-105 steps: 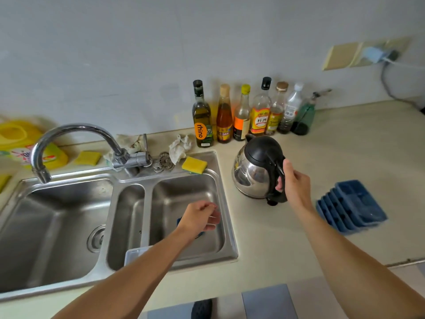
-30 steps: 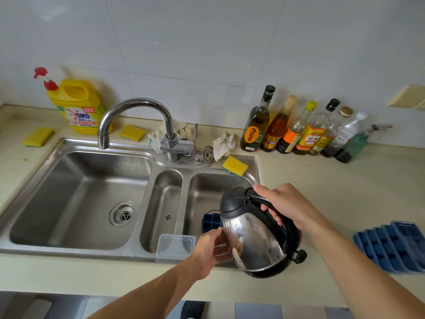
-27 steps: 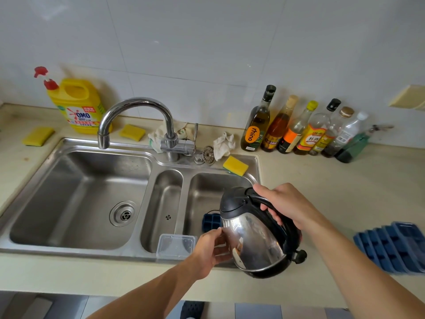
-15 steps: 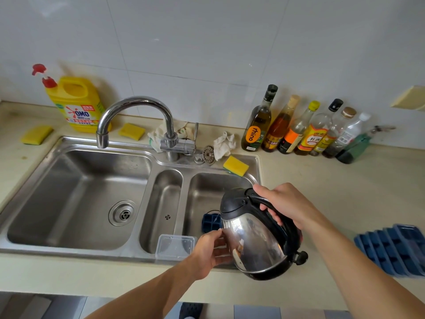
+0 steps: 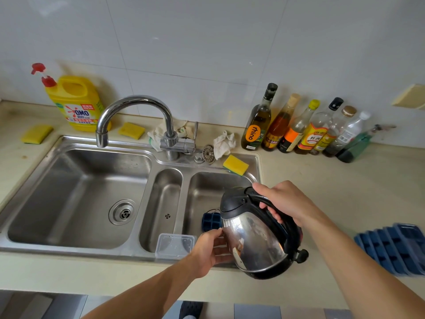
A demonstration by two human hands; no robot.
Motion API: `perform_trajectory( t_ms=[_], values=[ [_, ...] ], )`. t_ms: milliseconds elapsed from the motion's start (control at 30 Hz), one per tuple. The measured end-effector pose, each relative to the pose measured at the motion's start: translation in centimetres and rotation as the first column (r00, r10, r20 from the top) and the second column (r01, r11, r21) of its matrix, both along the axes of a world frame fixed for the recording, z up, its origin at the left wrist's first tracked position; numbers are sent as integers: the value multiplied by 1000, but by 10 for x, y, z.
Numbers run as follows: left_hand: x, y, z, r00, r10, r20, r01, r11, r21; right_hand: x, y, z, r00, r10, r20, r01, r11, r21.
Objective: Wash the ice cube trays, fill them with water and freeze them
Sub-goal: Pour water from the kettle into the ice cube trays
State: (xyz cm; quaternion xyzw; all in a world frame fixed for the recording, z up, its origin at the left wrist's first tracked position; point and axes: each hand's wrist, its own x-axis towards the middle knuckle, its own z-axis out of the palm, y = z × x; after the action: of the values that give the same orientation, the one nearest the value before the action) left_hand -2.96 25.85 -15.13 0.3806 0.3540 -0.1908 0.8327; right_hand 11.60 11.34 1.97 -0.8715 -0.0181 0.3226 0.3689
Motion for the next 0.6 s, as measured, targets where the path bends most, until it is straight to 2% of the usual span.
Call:
perform_trajectory(
  t_ms=[600],
  values=[
    [-3,-2,-2,999,-32,17,31,999,13,-1,-2,2,1000,2,9,-2,1000,-23]
  ],
)
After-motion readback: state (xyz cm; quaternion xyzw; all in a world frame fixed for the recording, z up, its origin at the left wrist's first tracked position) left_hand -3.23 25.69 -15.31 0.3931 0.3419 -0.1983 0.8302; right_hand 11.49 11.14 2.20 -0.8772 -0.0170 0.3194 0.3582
